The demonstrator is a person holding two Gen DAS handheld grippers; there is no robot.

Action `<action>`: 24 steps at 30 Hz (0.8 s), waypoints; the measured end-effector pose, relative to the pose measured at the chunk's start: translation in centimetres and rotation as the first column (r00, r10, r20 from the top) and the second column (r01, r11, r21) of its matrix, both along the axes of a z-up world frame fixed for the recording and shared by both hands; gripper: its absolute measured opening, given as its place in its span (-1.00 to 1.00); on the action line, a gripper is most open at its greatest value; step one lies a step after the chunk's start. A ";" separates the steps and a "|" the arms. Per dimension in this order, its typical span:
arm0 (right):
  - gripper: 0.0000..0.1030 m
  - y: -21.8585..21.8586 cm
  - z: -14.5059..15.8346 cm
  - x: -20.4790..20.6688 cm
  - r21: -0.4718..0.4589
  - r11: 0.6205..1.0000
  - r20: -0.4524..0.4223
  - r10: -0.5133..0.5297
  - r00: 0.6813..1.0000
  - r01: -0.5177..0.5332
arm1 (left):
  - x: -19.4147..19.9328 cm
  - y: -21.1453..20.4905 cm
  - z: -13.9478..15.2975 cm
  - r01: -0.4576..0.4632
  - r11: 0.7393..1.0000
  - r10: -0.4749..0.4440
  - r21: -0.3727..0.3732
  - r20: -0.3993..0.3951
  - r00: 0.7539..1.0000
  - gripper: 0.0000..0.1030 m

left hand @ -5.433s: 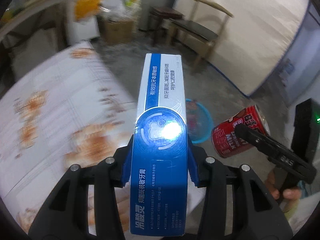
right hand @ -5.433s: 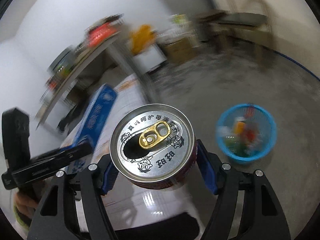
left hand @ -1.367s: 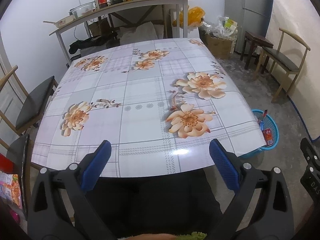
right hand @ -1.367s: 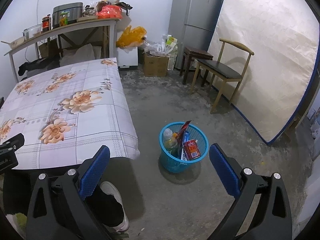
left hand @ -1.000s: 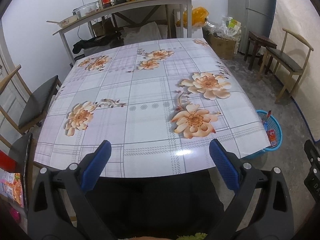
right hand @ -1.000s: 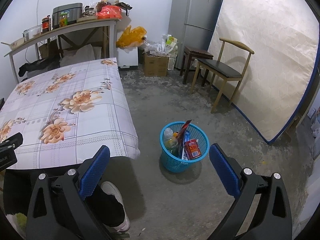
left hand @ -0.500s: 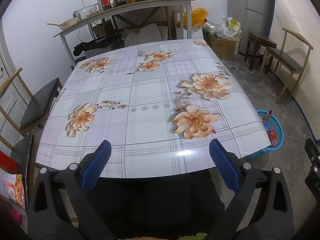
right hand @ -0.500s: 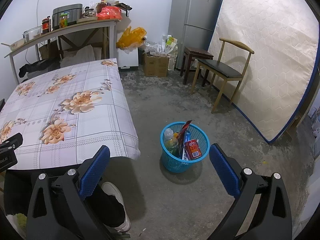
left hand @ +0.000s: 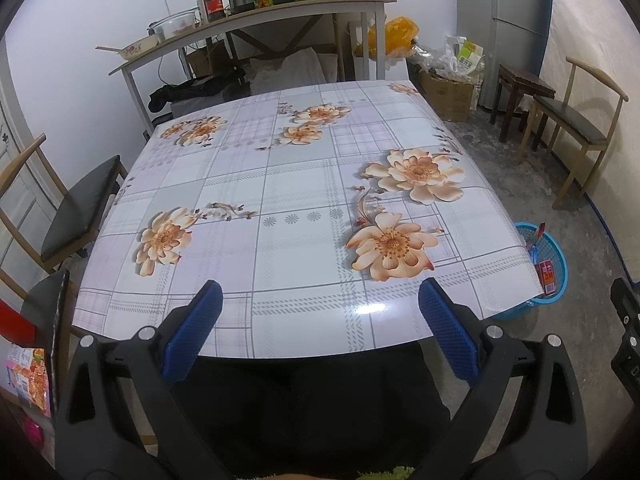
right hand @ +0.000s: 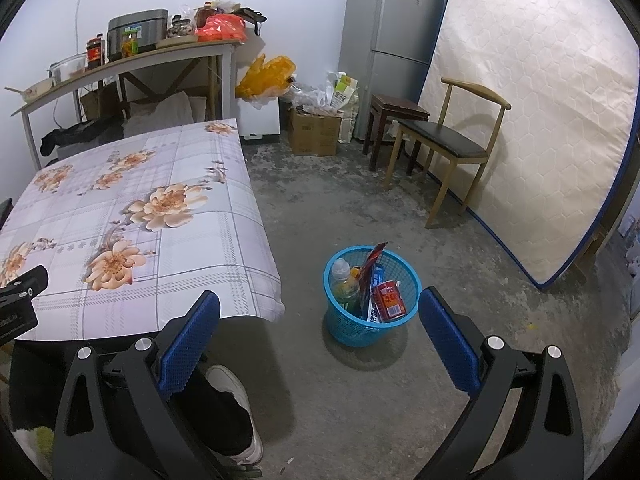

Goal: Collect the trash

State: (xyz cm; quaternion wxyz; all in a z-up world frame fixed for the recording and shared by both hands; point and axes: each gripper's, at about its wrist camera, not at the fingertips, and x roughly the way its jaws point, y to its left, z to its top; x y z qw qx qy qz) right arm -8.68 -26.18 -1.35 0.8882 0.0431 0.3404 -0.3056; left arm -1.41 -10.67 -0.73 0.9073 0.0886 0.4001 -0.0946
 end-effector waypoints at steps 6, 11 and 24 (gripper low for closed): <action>0.87 0.0 0.0 0.1 0.004 1.000 0.001 0.006 1.000 -0.006 | 0.0 0.0 0.0 0.000 1.000 0.000 -0.001 0.003 1.000 0.83; 0.87 0.1 0.1 0.1 0.005 1.000 0.005 0.009 1.000 -0.009 | 0.1 0.1 0.3 -0.002 1.000 0.002 -0.002 0.005 1.000 0.83; 0.87 0.0 0.2 0.1 0.009 1.000 0.006 0.008 1.000 -0.008 | 0.1 0.0 0.4 -0.001 1.000 0.001 0.000 0.003 1.000 0.83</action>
